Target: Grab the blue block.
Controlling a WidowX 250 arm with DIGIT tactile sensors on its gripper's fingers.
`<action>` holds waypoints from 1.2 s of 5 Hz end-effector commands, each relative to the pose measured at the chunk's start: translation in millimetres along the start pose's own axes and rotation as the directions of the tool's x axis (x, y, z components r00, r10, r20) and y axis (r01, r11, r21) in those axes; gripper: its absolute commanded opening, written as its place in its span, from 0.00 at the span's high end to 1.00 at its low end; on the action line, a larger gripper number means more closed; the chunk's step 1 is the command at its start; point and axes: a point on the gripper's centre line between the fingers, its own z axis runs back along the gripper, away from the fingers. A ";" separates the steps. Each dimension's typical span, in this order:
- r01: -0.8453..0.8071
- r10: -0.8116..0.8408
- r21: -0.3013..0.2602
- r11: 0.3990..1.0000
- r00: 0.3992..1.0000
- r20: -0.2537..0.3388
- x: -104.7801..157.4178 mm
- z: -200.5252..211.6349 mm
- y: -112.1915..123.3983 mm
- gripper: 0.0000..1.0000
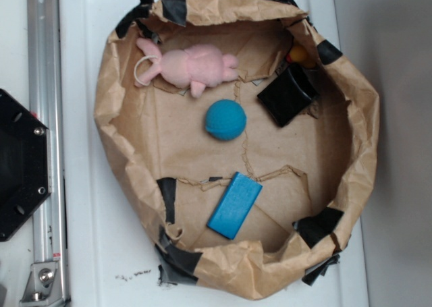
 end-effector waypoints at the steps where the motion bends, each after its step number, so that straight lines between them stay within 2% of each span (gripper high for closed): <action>1: 0.000 0.000 0.000 1.000 1.000 0.000 0.0 0.0 0.0 0.00; 2: -0.122 0.123 0.071 0.990 0.992 -0.011 44.1 -53.8 0.5 0.00; 3: -0.307 0.308 0.032 0.951 0.951 -0.036 89.1 -83.8 -6.1 0.00; 4: -0.490 0.490 0.008 0.872 0.870 -0.047 124.3 -108.3 -3.1 0.00; 5: -0.574 0.574 0.018 0.818 0.816 -0.067 132.2 -140.1 -19.0 0.00; 6: -0.588 0.594 0.093 0.804 0.801 -0.070 125.5 -164.0 -44.6 0.00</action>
